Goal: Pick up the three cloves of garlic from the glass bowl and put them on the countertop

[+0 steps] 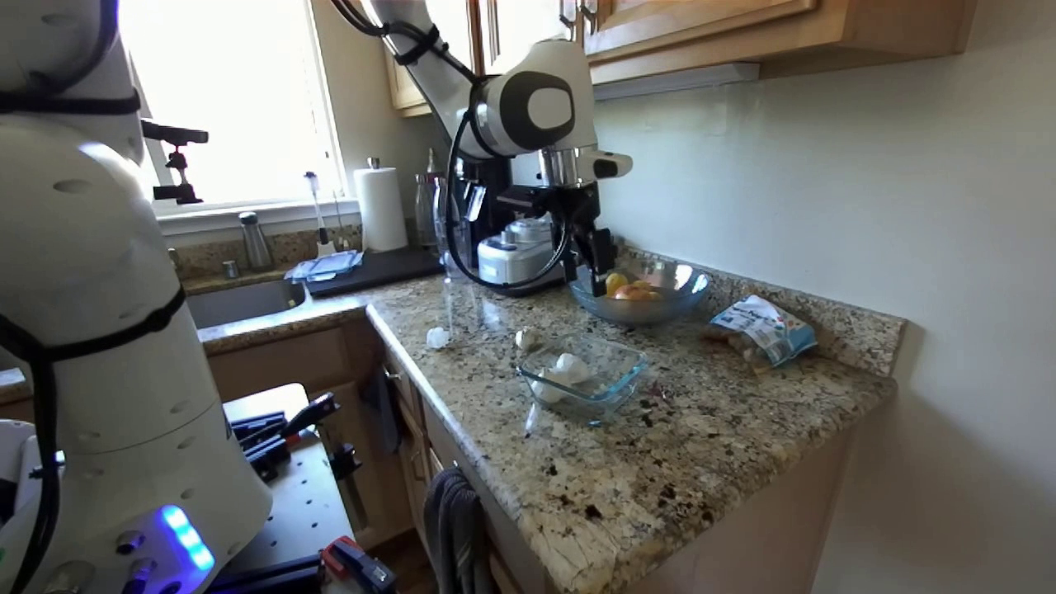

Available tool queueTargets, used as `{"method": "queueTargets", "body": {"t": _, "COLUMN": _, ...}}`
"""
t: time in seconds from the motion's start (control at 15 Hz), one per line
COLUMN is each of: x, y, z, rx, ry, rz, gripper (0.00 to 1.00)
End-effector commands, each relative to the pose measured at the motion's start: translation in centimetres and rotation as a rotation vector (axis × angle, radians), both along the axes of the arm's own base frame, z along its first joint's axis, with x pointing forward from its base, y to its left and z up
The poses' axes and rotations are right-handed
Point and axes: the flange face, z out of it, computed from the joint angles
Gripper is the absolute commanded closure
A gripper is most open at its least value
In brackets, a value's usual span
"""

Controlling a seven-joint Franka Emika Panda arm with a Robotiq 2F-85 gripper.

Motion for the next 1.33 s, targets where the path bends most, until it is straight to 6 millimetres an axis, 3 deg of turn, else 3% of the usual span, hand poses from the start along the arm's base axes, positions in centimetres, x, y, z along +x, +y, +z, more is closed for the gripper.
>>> {"method": "queueTargets", "body": {"t": 0.0, "x": -1.5, "y": -2.7, "z": -2.5, "rx": 0.002, "ry": 0.032, "rz": -0.067, "gripper": 0.00}}
{"method": "queueTargets", "body": {"t": 0.27, "x": -1.8, "y": -4.3, "z": -5.4, "rx": 0.020, "ry": 0.055, "rz": -0.117, "gripper": 0.00}}
{"method": "queueTargets", "body": {"t": 0.6, "x": -1.3, "y": -4.7, "z": -8.2, "rx": 0.045, "ry": 0.019, "rz": -0.180, "gripper": 0.00}}
{"method": "queueTargets", "body": {"t": 1.27, "x": -1.8, "y": -4.1, "z": -10.9, "rx": 0.082, "ry": 0.036, "rz": -0.232, "gripper": 0.00}}
